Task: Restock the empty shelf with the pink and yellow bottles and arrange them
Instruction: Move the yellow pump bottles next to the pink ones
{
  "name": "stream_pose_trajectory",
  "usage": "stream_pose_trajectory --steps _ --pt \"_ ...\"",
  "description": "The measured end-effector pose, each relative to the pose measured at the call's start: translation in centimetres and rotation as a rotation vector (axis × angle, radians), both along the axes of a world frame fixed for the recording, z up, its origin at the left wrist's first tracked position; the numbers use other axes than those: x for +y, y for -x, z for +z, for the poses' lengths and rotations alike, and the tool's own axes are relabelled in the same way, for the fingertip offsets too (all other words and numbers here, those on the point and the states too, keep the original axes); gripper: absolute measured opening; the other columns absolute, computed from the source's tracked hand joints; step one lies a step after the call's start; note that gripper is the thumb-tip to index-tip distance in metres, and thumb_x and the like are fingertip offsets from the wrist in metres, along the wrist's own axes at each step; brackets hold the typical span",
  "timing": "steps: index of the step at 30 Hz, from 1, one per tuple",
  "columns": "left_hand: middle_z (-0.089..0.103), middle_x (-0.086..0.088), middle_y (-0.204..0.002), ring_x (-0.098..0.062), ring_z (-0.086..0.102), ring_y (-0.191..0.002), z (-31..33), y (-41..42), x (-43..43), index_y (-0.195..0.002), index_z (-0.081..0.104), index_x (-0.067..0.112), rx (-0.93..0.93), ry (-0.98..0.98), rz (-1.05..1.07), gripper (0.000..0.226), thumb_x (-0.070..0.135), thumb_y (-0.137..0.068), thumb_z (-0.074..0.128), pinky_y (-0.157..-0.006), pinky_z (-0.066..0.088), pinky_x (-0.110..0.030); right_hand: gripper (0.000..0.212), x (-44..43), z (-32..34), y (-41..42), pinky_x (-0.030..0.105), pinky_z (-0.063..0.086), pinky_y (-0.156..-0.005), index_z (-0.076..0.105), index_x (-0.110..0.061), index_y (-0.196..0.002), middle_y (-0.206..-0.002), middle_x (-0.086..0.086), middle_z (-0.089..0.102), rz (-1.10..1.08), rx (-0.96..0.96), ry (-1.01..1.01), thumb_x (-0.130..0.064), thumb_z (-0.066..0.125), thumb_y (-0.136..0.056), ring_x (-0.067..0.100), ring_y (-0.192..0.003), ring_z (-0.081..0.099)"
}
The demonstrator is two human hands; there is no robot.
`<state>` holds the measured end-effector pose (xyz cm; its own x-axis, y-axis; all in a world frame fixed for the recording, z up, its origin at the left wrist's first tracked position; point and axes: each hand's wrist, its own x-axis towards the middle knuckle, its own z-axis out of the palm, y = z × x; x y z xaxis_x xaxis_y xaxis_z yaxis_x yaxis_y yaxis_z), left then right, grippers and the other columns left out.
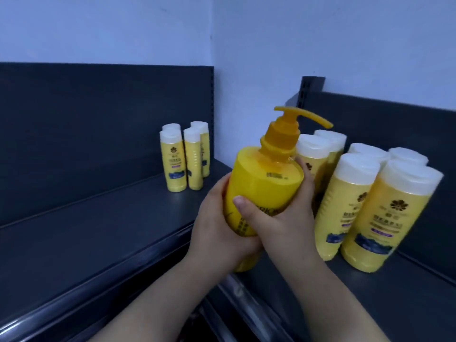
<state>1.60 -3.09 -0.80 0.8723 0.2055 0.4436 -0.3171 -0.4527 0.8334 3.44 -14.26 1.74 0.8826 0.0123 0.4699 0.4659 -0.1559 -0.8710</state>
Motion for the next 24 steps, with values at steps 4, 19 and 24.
stream_pose_trajectory --steps 4,19,24 --pt "0.048 0.031 -0.120 0.010 0.049 -0.109 0.3 3.3 3.1 -0.120 0.026 0.063 -0.041 0.031 0.147 0.097 0.043 -0.046 0.086 -0.086 0.048 -0.023 0.116 3.7 1.3 2.0 0.039 0.045 -0.102 0.022 -0.037 -0.142 -0.138 -0.015 0.040 0.158 -0.010 0.014 -0.061 0.076 -0.043 0.004 -0.125 0.044" --pt "0.059 0.016 -0.114 -0.005 0.059 -0.105 -1.0 20.8 22.7 -0.118 0.040 0.049 -0.142 0.009 0.536 0.082 0.040 -0.046 0.077 -0.085 0.053 -0.032 0.116 24.2 1.4 17.0 0.003 0.041 -0.084 0.023 -0.041 -0.139 -0.128 -0.027 0.041 0.611 -0.039 0.058 -0.060 0.078 -0.039 -0.012 -0.113 0.044" --pt "0.055 0.013 -0.117 -0.009 0.057 -0.107 -1.5 29.9 31.8 -0.127 0.038 0.039 -0.120 -0.020 0.631 0.097 0.038 -0.045 0.089 -0.084 0.053 -0.041 0.110 33.2 0.8 25.5 0.012 0.045 -0.087 0.023 -0.043 -0.137 -0.125 -0.029 0.040 0.726 -0.034 0.041 -0.050 0.081 -0.043 -0.009 -0.114 0.045"
